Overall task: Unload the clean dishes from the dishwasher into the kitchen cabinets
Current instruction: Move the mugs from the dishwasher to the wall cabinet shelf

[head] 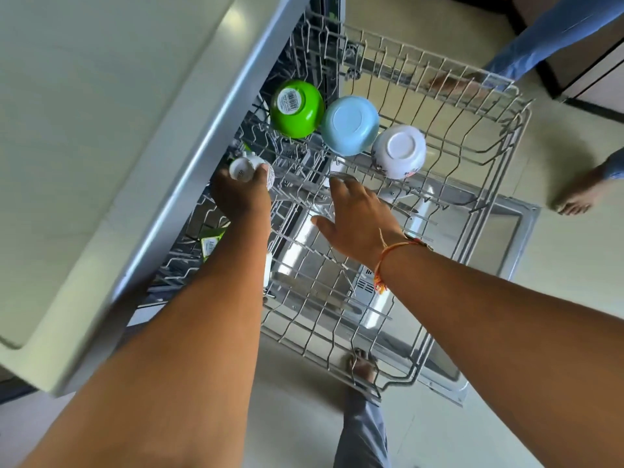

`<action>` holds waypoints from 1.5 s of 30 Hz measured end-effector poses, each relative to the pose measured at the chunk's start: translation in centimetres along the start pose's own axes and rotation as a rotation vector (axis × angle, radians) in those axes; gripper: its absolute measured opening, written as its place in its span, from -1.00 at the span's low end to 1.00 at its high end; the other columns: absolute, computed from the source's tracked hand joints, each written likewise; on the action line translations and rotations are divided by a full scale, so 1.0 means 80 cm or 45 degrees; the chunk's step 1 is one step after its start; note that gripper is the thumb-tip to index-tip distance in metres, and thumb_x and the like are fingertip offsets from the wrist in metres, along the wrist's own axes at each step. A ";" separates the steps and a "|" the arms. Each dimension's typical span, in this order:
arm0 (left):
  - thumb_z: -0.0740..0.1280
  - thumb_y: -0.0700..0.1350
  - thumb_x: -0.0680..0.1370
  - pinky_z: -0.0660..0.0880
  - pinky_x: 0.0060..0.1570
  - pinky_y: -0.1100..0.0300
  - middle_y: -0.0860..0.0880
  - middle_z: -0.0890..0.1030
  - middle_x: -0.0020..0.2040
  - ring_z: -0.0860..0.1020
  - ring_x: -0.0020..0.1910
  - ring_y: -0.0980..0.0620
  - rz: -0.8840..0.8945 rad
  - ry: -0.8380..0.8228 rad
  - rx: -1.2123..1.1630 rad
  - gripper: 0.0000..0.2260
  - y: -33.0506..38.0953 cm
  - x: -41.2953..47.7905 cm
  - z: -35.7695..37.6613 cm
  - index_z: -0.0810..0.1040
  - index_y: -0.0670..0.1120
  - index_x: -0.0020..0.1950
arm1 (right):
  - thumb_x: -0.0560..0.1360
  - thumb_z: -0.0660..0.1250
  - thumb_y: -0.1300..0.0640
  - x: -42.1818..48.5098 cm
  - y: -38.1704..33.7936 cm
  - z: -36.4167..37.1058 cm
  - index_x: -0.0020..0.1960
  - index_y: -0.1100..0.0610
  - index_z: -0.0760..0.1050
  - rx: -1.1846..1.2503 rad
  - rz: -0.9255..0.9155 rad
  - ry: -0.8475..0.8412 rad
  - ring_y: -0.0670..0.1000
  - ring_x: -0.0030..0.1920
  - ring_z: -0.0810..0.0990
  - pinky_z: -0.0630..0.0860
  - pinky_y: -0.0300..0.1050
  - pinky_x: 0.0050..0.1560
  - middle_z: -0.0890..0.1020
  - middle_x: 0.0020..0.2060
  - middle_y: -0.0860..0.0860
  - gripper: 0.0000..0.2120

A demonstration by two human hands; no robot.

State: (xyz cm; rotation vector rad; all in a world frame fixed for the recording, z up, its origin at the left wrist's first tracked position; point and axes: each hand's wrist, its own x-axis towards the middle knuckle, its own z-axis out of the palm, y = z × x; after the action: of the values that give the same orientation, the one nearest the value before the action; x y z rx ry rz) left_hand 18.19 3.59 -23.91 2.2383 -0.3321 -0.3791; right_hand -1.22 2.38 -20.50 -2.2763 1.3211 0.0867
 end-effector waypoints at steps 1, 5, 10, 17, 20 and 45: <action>0.49 0.23 0.22 0.58 0.02 -0.04 -0.11 0.59 0.06 0.58 0.00 -0.13 0.021 0.035 -0.018 -0.41 0.001 -0.008 -0.005 0.51 -0.11 0.08 | 0.54 0.24 -0.23 -0.003 -0.001 -0.004 0.50 0.06 0.12 0.005 -0.007 0.009 0.27 0.32 0.45 0.50 0.19 0.22 0.39 0.40 0.16 -0.33; 0.56 0.10 0.28 0.56 -0.08 0.01 -0.04 0.53 -0.03 0.54 -0.05 -0.10 0.150 0.045 -0.092 -0.52 0.013 -0.074 -0.034 0.49 -0.14 0.01 | 0.54 0.26 -0.19 -0.032 -0.003 -0.032 0.51 0.09 0.11 0.018 -0.035 0.040 0.28 0.35 0.42 0.50 0.18 0.23 0.35 0.43 0.17 -0.32; 0.58 -0.05 0.35 0.60 -0.10 -0.02 0.08 0.56 -0.09 0.59 -0.10 -0.03 0.253 -0.192 -0.150 -0.61 0.030 -0.179 -0.083 0.41 0.05 -0.01 | 0.53 0.29 -0.09 -0.096 -0.004 -0.078 0.54 0.07 0.07 0.054 -0.088 0.052 0.26 0.33 0.44 0.50 0.16 0.21 0.35 0.41 0.14 -0.30; 0.56 -0.01 0.36 0.44 -0.26 0.29 0.11 0.56 -0.16 0.52 -0.22 0.11 0.507 -0.177 -0.131 -0.64 0.078 -0.357 -0.208 0.44 0.01 0.00 | 0.53 0.26 -0.17 -0.250 -0.006 -0.162 0.54 0.07 0.06 -0.002 -0.177 0.139 0.25 0.39 0.39 0.46 0.21 0.30 0.35 0.43 0.18 -0.29; 0.56 -0.07 0.36 0.40 -0.27 0.44 0.19 0.51 -0.18 0.48 -0.26 0.21 0.563 -0.126 -0.162 -0.65 0.086 -0.426 -0.265 0.45 0.02 0.00 | 0.54 0.22 -0.17 -0.318 -0.012 -0.193 0.54 0.07 0.07 -0.089 -0.269 0.209 0.24 0.40 0.40 0.43 0.20 0.33 0.33 0.46 0.17 -0.31; 0.57 0.05 0.37 0.54 -0.07 0.30 0.22 0.58 0.01 0.55 0.02 0.15 0.820 1.041 -0.460 -0.66 0.157 -0.481 -0.878 0.52 0.25 0.04 | 0.54 0.10 -0.27 -0.567 -0.541 -0.399 0.51 0.09 0.32 -0.030 -1.516 0.938 0.21 0.45 0.37 0.41 0.11 0.33 0.39 0.46 0.19 -0.34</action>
State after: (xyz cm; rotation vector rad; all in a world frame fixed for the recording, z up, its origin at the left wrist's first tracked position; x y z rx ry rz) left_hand 7.80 58.10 35.19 1.6347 -0.4616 0.7421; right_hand 4.67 41.52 37.69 -2.8238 -0.0065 -1.2030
